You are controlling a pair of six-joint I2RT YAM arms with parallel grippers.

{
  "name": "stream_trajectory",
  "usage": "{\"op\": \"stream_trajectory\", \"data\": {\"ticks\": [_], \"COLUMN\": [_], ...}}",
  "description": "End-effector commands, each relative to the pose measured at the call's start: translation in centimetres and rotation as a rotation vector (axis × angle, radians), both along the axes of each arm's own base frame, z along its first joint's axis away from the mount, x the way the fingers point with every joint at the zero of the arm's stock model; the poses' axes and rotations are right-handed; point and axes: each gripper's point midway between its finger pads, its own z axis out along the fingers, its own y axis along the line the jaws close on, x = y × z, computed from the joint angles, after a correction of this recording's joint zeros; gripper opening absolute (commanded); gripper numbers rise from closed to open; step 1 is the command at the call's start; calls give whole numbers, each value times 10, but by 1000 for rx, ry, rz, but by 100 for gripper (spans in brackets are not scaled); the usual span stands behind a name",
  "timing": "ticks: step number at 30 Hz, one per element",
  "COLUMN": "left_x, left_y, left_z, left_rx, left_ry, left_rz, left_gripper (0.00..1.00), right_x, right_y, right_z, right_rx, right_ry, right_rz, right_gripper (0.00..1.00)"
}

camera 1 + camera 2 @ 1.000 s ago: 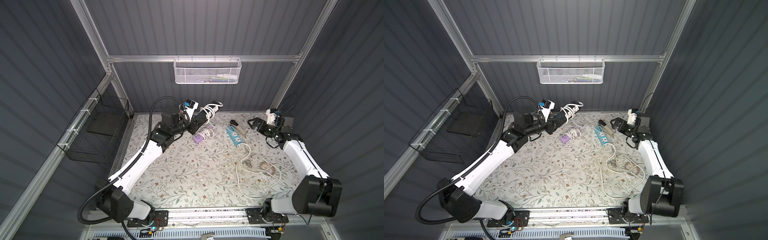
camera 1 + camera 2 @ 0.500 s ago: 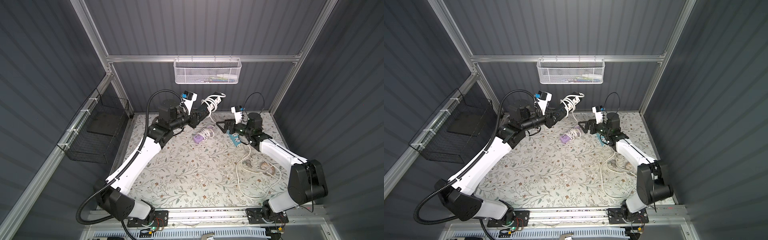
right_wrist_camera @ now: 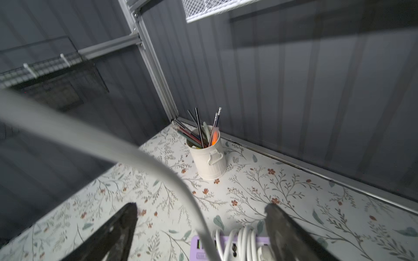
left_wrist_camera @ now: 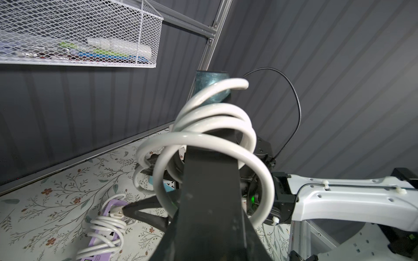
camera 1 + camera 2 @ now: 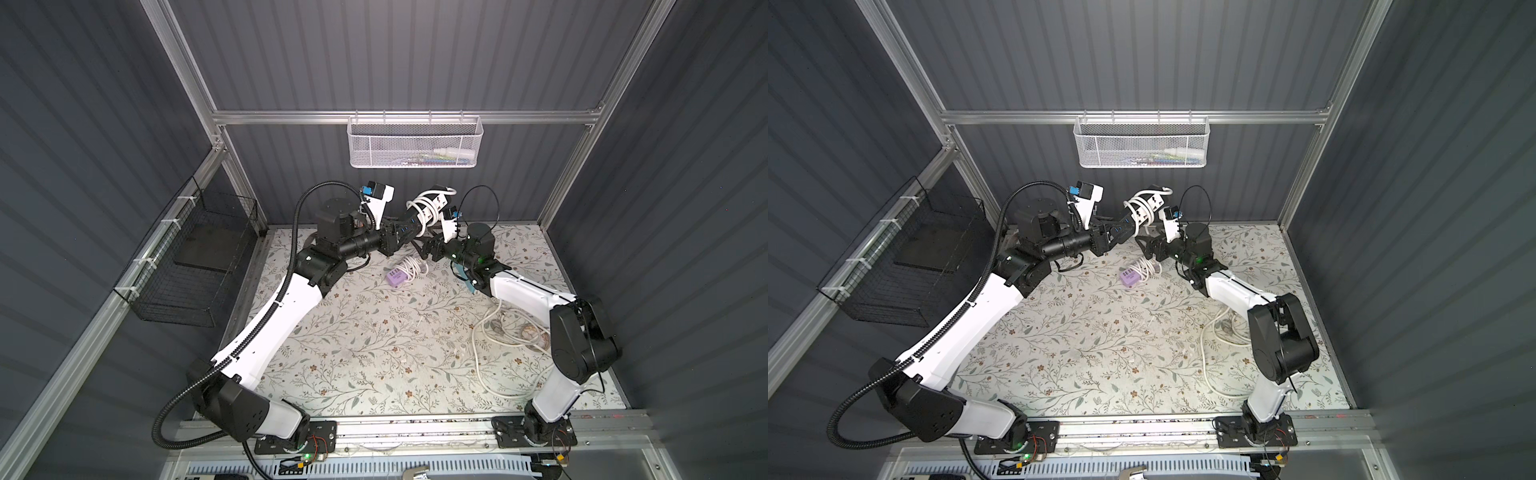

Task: Unwrap the cord wrapped around the power strip
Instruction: Unwrap the power cord from the power strip.

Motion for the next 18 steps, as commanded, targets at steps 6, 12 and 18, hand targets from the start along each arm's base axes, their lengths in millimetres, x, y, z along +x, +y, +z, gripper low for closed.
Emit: {"op": "stream_trajectory", "data": {"ticks": [6,12,18], "left_x": [-14,-9,-7], "left_y": [0,0,-7], "left_z": [39,32,21], "left_rx": [-81,-56,-45], "left_ry": [-91,-97,-76], "left_rz": [-44,-24,-57], "left_gripper": [0,0,0], "right_x": [8,1,11], "right_y": [7,-11,-52], "right_z": [8,12,30], "right_rx": [64,96,148], "right_ry": [-10,12,55], "right_rz": [19,-15,-49], "right_gripper": [14,0,0]}}
